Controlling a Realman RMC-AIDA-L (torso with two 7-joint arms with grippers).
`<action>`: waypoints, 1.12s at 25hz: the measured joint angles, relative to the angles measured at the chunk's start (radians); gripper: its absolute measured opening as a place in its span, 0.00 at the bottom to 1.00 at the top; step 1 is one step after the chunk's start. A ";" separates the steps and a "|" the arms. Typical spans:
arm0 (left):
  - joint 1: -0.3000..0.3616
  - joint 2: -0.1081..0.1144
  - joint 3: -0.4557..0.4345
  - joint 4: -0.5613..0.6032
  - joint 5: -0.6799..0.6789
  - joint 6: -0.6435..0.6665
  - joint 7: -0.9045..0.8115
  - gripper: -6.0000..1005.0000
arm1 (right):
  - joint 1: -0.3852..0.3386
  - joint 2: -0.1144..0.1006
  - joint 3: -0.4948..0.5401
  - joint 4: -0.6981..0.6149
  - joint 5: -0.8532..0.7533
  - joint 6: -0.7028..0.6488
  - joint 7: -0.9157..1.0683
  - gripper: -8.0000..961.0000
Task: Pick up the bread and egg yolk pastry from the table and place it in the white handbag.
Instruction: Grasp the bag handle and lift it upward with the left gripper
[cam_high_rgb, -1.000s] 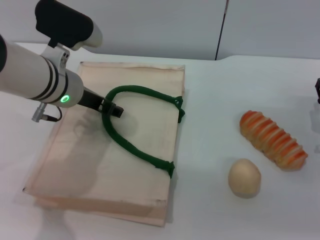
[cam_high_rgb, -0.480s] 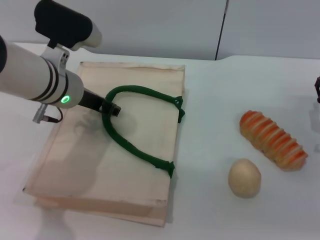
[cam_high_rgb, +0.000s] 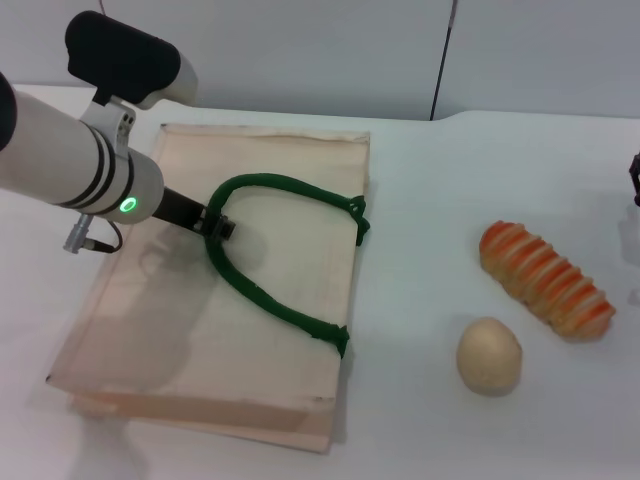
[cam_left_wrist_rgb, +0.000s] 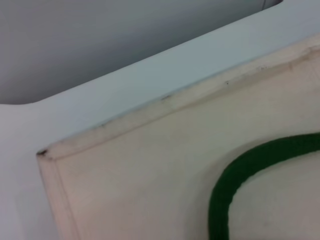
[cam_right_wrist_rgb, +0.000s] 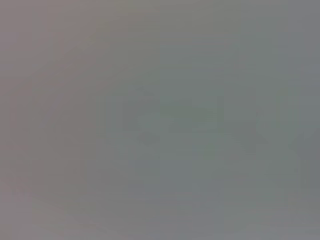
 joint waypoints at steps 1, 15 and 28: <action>0.000 0.000 -0.001 0.000 0.000 0.001 -0.001 0.46 | 0.000 0.000 0.000 0.000 0.000 0.000 0.000 0.65; 0.015 -0.002 0.012 -0.007 0.001 0.069 0.009 0.22 | 0.000 0.000 0.000 0.000 0.000 -0.001 0.000 0.65; 0.037 0.003 0.024 0.050 -0.102 0.111 0.082 0.13 | 0.006 0.000 0.000 0.000 -0.002 -0.024 0.000 0.65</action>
